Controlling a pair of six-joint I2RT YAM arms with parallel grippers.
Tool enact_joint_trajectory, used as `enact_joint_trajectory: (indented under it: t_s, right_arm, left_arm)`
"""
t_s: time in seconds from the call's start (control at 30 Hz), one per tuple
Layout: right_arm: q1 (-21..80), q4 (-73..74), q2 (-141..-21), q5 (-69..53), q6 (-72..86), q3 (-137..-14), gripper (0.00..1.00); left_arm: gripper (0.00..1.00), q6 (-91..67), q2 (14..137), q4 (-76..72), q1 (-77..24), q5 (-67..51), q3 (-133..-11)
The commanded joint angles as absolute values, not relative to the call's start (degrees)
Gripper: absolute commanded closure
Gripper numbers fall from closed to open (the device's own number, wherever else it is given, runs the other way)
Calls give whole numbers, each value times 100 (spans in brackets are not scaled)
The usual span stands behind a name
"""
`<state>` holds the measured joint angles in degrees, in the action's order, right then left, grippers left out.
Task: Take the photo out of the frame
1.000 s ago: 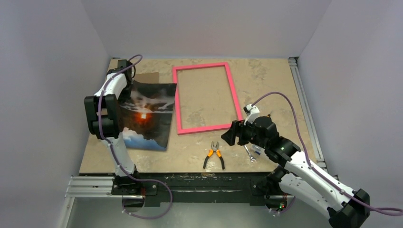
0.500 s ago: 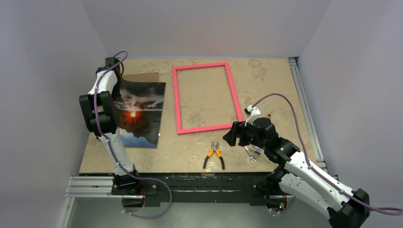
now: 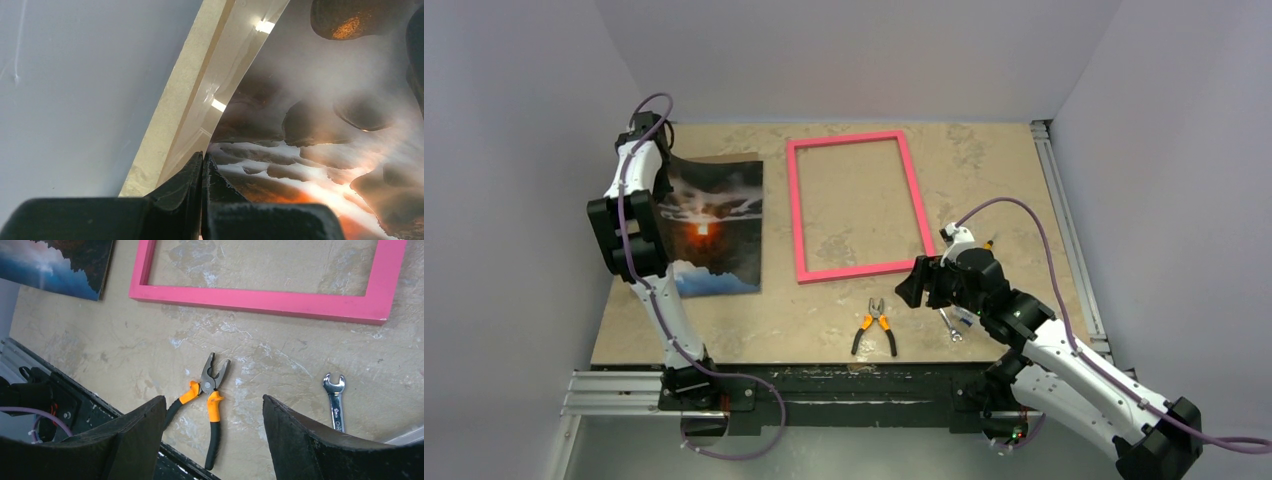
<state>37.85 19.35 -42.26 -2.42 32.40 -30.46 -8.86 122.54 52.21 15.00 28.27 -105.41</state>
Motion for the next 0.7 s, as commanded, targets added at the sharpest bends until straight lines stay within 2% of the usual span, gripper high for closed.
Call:
enact_joint_trajectory:
  t_s: [0.0,0.67]
  right_arm:
    - [3779,1893,-4214,-119,3297,-3035,31]
    - [3779,1817,-4319,-77,3406,-2975,31]
  left_arm:
    - [100,-1100,12455,5331,1596,2812,-11004]
    - [100,-45,12663,4876,1723,3119,-11049]
